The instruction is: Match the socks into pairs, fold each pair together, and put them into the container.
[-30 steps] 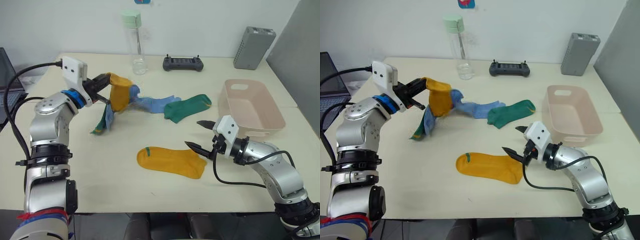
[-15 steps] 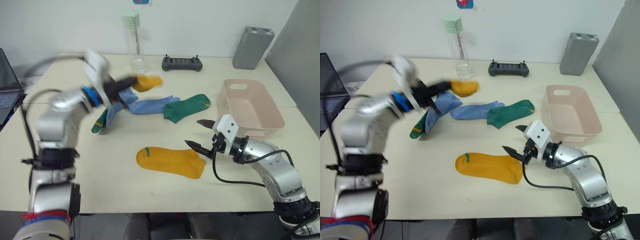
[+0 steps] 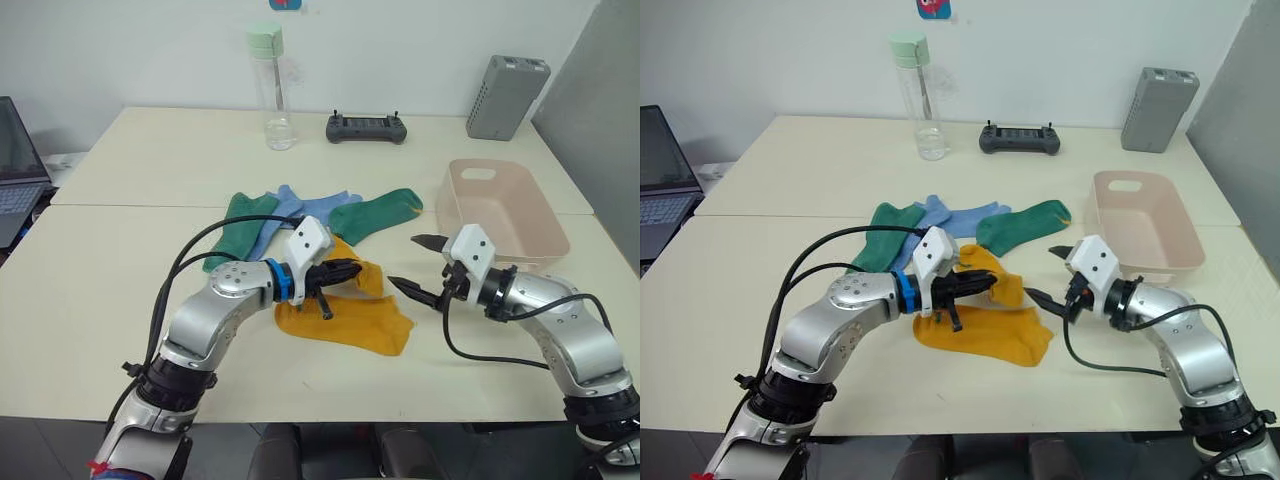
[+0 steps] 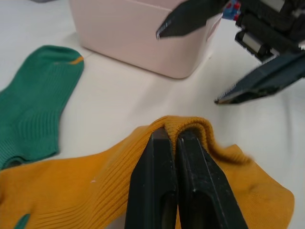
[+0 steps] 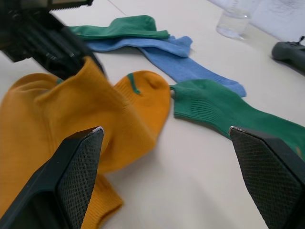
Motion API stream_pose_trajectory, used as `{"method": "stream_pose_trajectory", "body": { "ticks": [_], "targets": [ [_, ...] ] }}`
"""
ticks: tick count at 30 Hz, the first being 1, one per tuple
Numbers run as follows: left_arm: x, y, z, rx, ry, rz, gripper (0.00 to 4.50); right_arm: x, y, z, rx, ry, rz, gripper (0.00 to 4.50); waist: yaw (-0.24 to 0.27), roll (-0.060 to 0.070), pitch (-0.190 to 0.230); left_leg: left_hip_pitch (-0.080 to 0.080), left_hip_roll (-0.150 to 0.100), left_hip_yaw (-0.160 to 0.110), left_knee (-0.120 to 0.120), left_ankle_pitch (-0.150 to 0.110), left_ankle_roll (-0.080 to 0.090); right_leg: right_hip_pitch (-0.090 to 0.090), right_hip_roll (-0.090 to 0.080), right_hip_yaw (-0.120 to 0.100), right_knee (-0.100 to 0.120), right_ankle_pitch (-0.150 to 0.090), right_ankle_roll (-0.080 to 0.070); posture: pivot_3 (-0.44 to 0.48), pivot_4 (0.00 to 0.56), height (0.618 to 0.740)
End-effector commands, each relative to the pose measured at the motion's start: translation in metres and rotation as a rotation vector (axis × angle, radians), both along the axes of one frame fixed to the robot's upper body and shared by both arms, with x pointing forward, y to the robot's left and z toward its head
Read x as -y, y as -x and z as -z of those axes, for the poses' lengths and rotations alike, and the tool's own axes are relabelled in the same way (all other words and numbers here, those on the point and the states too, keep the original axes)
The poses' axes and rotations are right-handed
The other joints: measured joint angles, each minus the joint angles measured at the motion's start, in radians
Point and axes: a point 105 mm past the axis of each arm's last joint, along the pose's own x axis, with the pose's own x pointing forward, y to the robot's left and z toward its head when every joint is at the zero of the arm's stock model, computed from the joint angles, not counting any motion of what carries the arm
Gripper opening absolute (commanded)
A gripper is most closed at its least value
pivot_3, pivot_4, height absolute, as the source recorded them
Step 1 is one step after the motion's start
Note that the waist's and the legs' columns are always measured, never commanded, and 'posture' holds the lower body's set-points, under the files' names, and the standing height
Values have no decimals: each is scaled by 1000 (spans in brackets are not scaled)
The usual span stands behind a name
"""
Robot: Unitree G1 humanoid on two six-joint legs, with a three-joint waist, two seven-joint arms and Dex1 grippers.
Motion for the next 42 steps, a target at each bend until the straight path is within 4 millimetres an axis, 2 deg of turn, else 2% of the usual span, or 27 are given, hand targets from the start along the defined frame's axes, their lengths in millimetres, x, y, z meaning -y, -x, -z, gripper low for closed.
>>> {"method": "stream_pose_trajectory", "body": {
  "ticks": [1, 3, 8, 10, 12, 16, 18, 19, 24, 28, 30, 34, 42],
  "targets": [
    [3, 6, -7, 52, -8, 31, 458, 0, 2, -11, 54, -6, -13, 4500, 0, 0, 0, 0, 0, 0, 0, 0, 0, 0, 0, 0, 0, 0, 0, 0, 150, 740],
    [-1, 8, -6, 51, -27, 43, 860, -3, 4, -8, 47, -4, -23, 4500, 0, 0, 0, 0, 0, 0, -1, 0, 0, 0, 0, 0, 0, 0, -1, 0, 150, 740],
    [-25, 25, -16, -11, -66, 164, 2460, -11, 10, -2, 23, -7, -57, 4500, 0, 0, 0, 0, 0, 0, -1, 0, 0, -1, 0, 0, 0, -1, -1, 0, 150, 740],
    [-37, 19, -24, -8, -80, 158, 3088, -13, 13, 4, 15, 22, -75, 4500, 0, 0, 0, 0, 0, 0, -1, 0, 0, -1, 0, 0, 0, -1, -1, 0, 150, 740],
    [-52, -1, -31, 58, -106, 85, 3699, -14, 15, 11, 9, 52, -93, 4500, 1, 0, 0, 0, 0, 0, -1, 0, 0, -1, 0, -1, 0, -1, -2, 0, 150, 740],
    [-79, -63, -47, 211, -79, -183, 3699, -28, 28, 20, -12, 77, -172, 4500, 9, 0, 0, 0, 0, 0, 0, 0, 0, -1, 0, -1, 0, -4, -7, 0, 150, 740],
    [-84, -82, -43, 248, -94, -262, 3699, -36, 34, 25, -19, 100, -214, 4500, 10, 0, 0, 0, 0, 0, 1, 0, 0, 0, 0, 0, 0, -4, -7, 0, 150, 740],
    [-85, -88, -37, 252, -112, -280, 3699, -40, 36, 28, -25, 114, -234, 4500, 10, 0, 0, 0, 0, 0, 1, 0, 0, 0, 0, 0, 0, -1, -1, 0, 150, 740],
    [-81, -108, -17, 266, -172, -340, 3699, -56, 37, 41, -43, 150, -282, 4500, 8, 0, 0, -1, 0, 0, -2, 0, 0, -2, 0, -1, 0, -1, -2, 0, 150, 740],
    [-73, -110, 1, 213, -190, -321, 3699, -67, 32, 53, -43, 198, -301, 4500, 5, 0, 0, -1, 0, 0, -2, 0, 0, -2, 1, -1, 0, -1, -2, 0, 150, 740],
    [-71, -110, 4, 212, -193, -311, 3699, -67, 31, 57, -32, 237, -316, 4500, 6, 0, 0, -1, 0, 0, -1, 0, 0, -2, 0, -1, 0, -1, -1, 0, 150, 740],
    [-66, -108, 6, 183, -178, -282, 2797, -67, 27, 54, -20, 237, -312, 3556, 7, 0, 0, -1, 0, 0, -1, 0, 0, -1, 0, -1, 0, -1, -1, 0, 150, 740],
    [-63, -104, 11, 163, -179, -254, 417, -63, 23, 46, 4, 230, -296, 842, 7, 0, 0, -1, 0, 0, -1, 0, 0, -1, 0, -1, 0, -1, -1, 0, 150, 740]
  ]
}}
